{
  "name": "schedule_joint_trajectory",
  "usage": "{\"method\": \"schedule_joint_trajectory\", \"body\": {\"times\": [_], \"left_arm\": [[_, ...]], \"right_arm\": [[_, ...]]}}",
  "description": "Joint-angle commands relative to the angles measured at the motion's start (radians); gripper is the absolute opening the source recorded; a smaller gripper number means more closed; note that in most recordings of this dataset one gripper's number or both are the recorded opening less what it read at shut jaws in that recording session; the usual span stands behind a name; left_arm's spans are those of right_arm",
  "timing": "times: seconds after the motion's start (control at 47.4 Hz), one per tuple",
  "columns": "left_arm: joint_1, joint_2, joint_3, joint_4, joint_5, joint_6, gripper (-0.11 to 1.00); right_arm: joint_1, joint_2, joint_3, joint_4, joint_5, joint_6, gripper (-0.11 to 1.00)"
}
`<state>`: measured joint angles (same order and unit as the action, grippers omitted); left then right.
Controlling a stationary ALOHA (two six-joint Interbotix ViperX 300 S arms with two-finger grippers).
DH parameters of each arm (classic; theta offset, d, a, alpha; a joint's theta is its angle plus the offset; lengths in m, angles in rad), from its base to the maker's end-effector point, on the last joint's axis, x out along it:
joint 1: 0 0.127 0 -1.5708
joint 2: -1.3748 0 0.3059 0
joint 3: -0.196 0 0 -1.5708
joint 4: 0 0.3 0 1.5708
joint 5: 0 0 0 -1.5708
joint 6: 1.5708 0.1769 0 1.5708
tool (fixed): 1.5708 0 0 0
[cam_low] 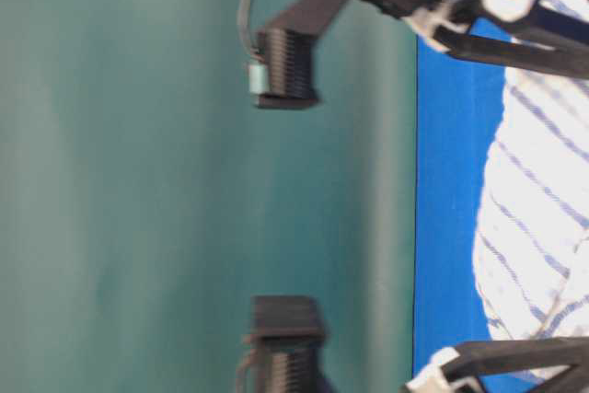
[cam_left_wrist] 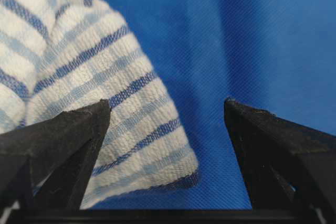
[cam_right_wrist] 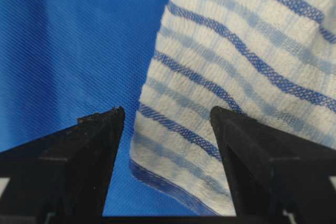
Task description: Lift the towel with both arms.
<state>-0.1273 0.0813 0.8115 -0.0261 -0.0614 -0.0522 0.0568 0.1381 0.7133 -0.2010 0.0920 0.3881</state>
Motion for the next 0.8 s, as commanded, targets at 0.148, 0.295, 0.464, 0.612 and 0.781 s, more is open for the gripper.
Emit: {"method": "schedule_joint_trajectory", "body": {"times": [0.148, 0.295, 0.464, 0.612, 0.781], "left_arm": [[-0.002, 0.037, -0.005, -0.003, -0.041, 0.002, 0.92], [0.002, 0.035, -0.005, -0.003, -0.035, 0.002, 0.91], [0.017, 0.031, -0.009, -0.003, 0.025, -0.012, 0.73], [0.025, 0.002, -0.015, -0.003, 0.120, -0.008, 0.29], [0.040, -0.067, -0.020, -0.003, 0.175, -0.008, 0.06]], "right_arm": [[-0.003, 0.021, -0.017, 0.002, -0.029, 0.002, 0.67], [-0.003, 0.020, -0.018, 0.002, -0.025, 0.002, 0.67], [-0.003, 0.008, -0.018, -0.002, -0.020, -0.008, 0.59], [-0.003, -0.038, -0.017, -0.002, -0.009, -0.012, 0.19], [-0.005, -0.091, -0.018, -0.003, 0.015, -0.015, 0.04]]}}
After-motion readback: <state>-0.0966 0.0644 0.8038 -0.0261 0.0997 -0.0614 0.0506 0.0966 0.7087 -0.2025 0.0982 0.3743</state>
